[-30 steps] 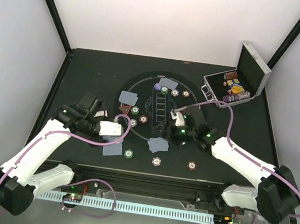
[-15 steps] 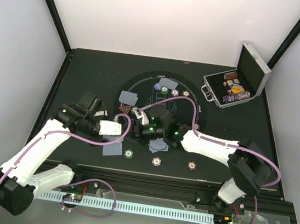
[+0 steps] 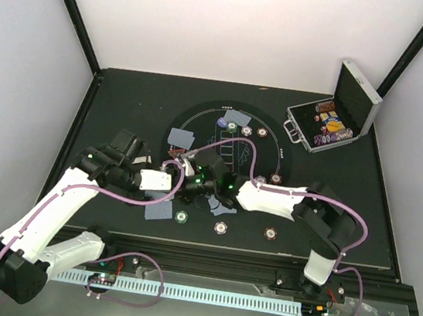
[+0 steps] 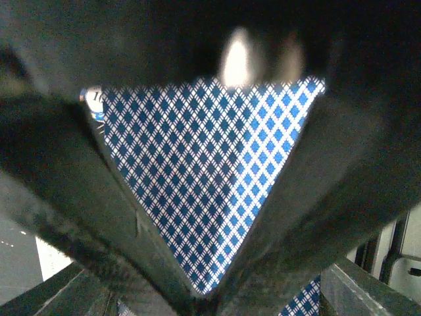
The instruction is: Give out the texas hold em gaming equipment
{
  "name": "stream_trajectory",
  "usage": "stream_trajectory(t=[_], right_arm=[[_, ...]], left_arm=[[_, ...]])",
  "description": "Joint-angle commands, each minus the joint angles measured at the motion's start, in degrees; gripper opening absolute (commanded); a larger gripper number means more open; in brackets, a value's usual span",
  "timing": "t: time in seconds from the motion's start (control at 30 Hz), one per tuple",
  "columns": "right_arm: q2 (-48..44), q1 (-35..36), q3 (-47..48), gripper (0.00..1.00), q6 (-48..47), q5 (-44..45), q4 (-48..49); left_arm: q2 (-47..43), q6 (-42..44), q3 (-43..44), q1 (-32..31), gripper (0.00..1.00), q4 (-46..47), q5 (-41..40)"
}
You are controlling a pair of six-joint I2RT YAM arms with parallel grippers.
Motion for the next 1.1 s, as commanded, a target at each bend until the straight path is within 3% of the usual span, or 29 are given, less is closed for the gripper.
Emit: stream_trajectory(t=[0.0, 0.63, 1.07], right_arm=[[2.7, 0.67, 2.28, 0.73, 1.8, -1.25, 3.81], [5.87, -2.42, -7.32, 0.62, 3.38, -0.47, 9.53], [-2.0, -4.16, -5.72, 0.66, -0.53, -1.72, 3.51]], left_arm=[[-0.64, 0.28, 1.81, -0.12, 0.02, -0.95, 0.84], [-1.18, 0.41, 1.95, -0.12, 0.02, -1.4, 0.58], [-1.39, 0.41, 1.19, -0.1, 0.02, -0.87, 0.4]])
